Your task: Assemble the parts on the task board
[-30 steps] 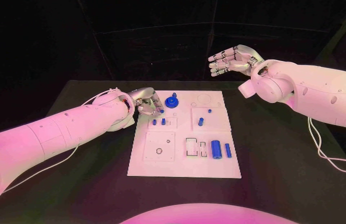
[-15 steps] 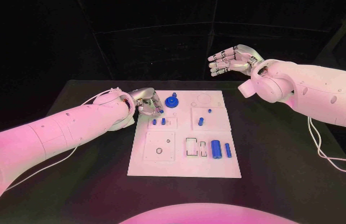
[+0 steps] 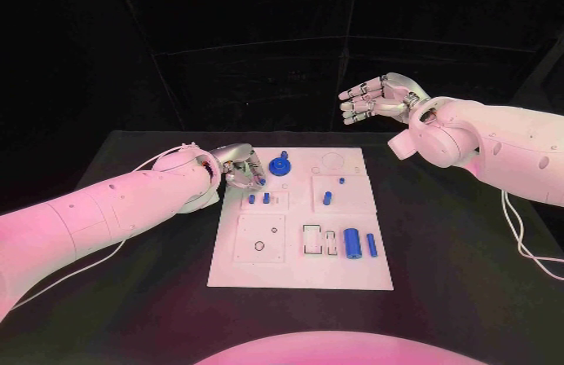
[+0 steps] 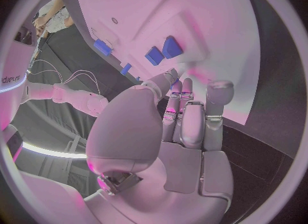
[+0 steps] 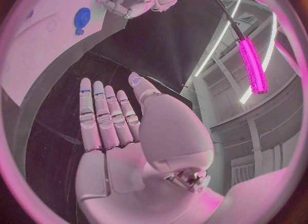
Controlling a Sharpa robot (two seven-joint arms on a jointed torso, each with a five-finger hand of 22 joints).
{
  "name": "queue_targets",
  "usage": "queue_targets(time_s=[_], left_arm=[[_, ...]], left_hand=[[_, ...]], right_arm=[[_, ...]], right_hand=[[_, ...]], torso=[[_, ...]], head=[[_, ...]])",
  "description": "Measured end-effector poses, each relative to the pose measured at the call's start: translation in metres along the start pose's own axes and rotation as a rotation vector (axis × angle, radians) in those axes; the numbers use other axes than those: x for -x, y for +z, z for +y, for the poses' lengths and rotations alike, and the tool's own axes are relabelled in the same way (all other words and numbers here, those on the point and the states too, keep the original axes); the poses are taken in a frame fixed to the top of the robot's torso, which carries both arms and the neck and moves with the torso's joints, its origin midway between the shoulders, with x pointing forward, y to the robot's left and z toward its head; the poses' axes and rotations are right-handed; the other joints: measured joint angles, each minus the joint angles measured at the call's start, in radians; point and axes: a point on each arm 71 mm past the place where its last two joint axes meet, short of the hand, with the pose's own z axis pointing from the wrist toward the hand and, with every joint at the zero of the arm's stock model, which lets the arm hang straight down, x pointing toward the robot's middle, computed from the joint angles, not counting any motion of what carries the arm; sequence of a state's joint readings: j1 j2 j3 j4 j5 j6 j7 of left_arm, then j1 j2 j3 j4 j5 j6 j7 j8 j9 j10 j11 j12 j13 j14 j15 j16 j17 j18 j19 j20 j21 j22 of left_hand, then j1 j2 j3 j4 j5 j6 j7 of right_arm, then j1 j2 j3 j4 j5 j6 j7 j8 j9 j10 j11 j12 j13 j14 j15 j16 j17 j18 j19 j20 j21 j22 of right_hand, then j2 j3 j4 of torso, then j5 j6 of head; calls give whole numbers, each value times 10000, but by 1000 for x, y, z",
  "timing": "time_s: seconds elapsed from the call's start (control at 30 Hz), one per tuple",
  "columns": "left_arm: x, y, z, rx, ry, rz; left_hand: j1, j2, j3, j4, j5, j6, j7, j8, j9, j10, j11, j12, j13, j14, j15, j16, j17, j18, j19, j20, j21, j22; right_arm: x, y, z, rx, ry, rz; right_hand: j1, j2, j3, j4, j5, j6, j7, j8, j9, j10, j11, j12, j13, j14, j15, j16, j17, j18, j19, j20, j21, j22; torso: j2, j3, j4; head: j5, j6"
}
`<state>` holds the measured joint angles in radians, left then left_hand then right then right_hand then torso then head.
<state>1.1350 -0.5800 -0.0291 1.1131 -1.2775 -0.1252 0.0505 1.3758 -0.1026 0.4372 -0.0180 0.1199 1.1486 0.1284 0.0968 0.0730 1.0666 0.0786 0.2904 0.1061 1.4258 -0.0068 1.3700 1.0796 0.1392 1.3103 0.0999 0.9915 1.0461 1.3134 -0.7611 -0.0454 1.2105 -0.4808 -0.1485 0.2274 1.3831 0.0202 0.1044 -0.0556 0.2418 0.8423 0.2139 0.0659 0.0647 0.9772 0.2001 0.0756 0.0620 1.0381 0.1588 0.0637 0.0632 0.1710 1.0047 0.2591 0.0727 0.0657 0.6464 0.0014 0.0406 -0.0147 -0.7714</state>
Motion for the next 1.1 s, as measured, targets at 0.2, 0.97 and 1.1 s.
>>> queue_targets(time_s=[0.2, 0.97, 1.1], left_arm=[[0, 0, 1, 52, 94, 48], [-1, 2, -1, 52, 195, 73], [-1, 2, -1, 62, 199, 69]], left_hand=[[0, 0, 0, 0, 0, 0, 0, -5, -1, 0, 0, 0, 0, 0, 0, 0, -17, 0, 0, 0, 0, 0], [0, 0, -26, 27, 0, -37, 36, -7, -3, 0, 0, 0, 7, -35, 35, 0, -41, 0, 0, 0, 0, 7], [0, 0, -26, 27, 0, -37, 36, -7, -3, 0, 0, 0, 19, -35, 35, 0, -41, 0, 0, 0, 0, 7]], right_arm=[[0, 0, 0, 1, 1, 2], [0, 0, 0, 5, 2, 6], [0, 0, 0, 5, 2, 6]], right_hand=[[0, 0, 0, 0, 0, 0, 0, 0, 0, 0, 0, 0, 0, 0, 0, 0, 0, 1, 0, 0, 0, 0], [0, 0, 0, 0, 0, 0, 0, 0, 0, 0, 0, 0, 0, 0, 0, 0, 0, 0, 0, 0, 0, 0], [0, 0, 0, 0, 0, 0, 0, 0, 0, 0, 0, 0, 0, 0, 0, 0, 0, 0, 0, 0, 0, 0]], torso=[[-2, 0, -5], [-2, 0, -7], [-2, 0, -8]], head=[[0, 0], [-9, -20], [-6, -18]])
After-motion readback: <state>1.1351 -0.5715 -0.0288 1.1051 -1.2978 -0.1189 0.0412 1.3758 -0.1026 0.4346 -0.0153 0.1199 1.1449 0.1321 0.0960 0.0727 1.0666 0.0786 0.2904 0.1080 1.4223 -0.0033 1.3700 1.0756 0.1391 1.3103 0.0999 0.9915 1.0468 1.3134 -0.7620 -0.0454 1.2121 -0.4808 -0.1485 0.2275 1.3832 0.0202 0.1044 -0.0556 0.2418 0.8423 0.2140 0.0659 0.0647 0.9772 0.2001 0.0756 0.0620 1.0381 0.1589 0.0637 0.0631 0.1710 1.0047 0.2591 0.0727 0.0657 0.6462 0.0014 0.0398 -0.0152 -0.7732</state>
